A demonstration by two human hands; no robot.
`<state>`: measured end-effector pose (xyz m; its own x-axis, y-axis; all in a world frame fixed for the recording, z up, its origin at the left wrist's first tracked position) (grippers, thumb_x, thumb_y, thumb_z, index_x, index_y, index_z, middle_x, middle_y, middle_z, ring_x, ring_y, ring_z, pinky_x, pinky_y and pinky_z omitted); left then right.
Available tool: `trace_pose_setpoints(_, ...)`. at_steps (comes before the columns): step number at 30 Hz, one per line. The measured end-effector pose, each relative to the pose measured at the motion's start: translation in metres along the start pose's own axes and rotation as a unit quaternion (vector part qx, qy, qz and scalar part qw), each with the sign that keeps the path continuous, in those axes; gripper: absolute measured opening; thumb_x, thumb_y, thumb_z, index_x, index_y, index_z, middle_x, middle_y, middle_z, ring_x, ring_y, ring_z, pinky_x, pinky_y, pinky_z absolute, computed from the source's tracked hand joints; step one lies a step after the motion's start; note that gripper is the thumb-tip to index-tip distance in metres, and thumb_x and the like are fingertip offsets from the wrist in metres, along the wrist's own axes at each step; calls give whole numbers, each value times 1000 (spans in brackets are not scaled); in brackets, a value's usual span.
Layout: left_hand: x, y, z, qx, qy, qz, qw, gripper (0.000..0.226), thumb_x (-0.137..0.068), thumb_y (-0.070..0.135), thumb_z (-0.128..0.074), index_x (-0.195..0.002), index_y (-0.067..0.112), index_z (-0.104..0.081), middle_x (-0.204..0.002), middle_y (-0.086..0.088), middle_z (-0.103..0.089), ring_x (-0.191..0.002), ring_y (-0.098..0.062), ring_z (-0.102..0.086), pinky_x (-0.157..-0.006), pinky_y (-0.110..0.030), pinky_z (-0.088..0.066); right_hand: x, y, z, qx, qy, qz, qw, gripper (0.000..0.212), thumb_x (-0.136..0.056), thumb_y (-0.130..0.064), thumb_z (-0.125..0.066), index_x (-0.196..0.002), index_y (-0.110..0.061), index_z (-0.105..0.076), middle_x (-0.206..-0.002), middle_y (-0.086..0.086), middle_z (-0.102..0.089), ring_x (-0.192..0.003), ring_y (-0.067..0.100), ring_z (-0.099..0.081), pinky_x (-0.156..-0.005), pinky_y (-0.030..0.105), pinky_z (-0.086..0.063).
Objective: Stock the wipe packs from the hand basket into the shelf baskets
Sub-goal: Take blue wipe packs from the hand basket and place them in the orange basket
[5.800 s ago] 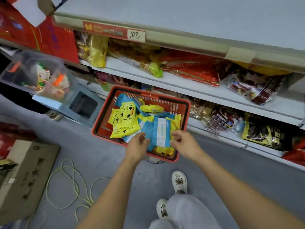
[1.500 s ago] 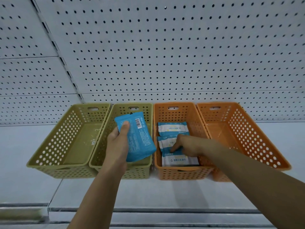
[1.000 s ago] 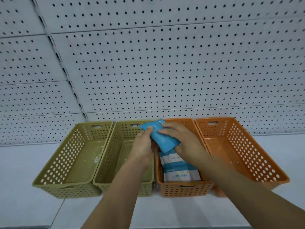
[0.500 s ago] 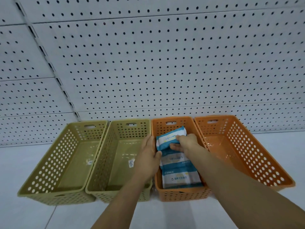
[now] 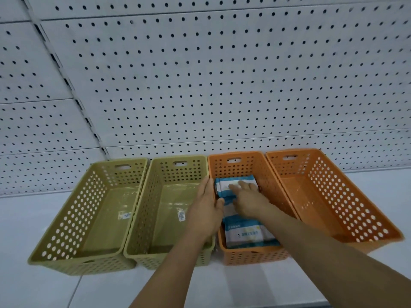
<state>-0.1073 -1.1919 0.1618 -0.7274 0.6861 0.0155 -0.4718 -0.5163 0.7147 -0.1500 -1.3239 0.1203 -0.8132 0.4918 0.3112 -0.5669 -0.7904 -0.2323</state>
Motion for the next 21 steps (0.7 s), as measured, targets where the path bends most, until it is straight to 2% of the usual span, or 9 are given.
trace_pose_setpoints(2,0,-3,-2,-17,-24,6,1000,68,-102,33,-40,-156,24,-1,-159,21,14,-144,-11,-25,-113,-37,-31,-5,0,-21,25,-101,28,994,64,-100,-31,-38,-153,-27,-1,-160,3,14,-147,27,11,-118,53,-10)
trace_pose_setpoints(5,0,-5,-6,-25,-53,12,998,69,-102,37,-38,-155,26,6,-156,24,23,-145,-14,-24,-113,-44,-34,-8,4,-21,16,-131,26,991,66,-101,-41,-34,-153,-27,3,-159,2,19,-146,25,17,-118,52,-3)
trace_pose_setpoints(7,-1,-5,-7,-22,-66,7,998,70,-102,37,-37,-154,24,8,-156,23,25,-145,-15,-23,-113,-44,-34,-4,2,-11,-31,-115,25,993,65,-99,-44,-38,-153,-23,-9,-161,7,5,-148,28,-1,-119,48,-11)
trace_pose_setpoints(9,-1,-3,-5,-35,-84,-8,996,72,-102,39,-37,-155,20,9,-157,19,25,-146,-15,-20,-114,-41,-32,7,-1,0,-106,-87,27,990,61,-97,-42,-45,-149,-17,-26,-157,11,-22,-139,28,-30,-113,42,-29)
trace_pose_setpoints(11,2,-2,0,-65,-107,-20,992,74,-102,42,-38,-155,18,6,-159,13,23,-147,-14,-16,-114,-36,-28,29,-5,6,-147,-61,32,987,62,-95,-43,-49,-149,-18,-29,-153,7,-32,-135,24,-37,-109,37,-35)
trace_pose_setpoints(13,13,1,9,-98,-108,-39,989,70,-101,44,-38,-156,18,-5,-163,9,10,-148,-12,-14,-114,-33,-25,57,-10,15,-168,-6,53,984,58,-94,-42,-52,-146,-20,-36,-147,4,-42,-129,21,-45,-105,35,-40)
trace_pose_setpoints(16,42,8,24,-119,-45,-104,986,54,-99,44,-42,-148,21,-35,-156,4,-29,-140,-14,-30,-113,-34,-30,106,-23,26,-173,115,91,974,39,-94,-36,-54,-132,-27,-52,-121,-5,-62,-103,13,-59,-91,36,-50)
trace_pose_setpoints(18,65,9,30,-119,-1,-144,982,46,-98,45,-45,-138,25,-48,-143,5,-48,-130,-13,-42,-106,-38,-38,136,-30,23,-143,189,107,966,32,-94,-34,-54,-125,-27,-58,-116,-7,-65,-102,12,-60,-88,36,-50)
trace_pose_setpoints(21,105,8,40,-76,53,-189,978,38,-97,46,-47,-129,28,-57,-126,9,-59,-119,-11,-49,-98,-36,-43,180,-41,11,-157,284,160,933,28,-90,-27,-54,-115,-22,-64,-112,-3,-66,-104,17,-60,-86,37,-50)
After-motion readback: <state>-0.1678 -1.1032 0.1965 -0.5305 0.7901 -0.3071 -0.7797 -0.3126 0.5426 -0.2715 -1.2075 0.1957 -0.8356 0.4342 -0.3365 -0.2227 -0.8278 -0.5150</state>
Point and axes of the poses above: each hand's wrist, its own x-axis away from the middle knuckle, its own z-axis out of the back of the hand, y = z × x, the point moved 7 cm from there along -x, towards the middle knuckle
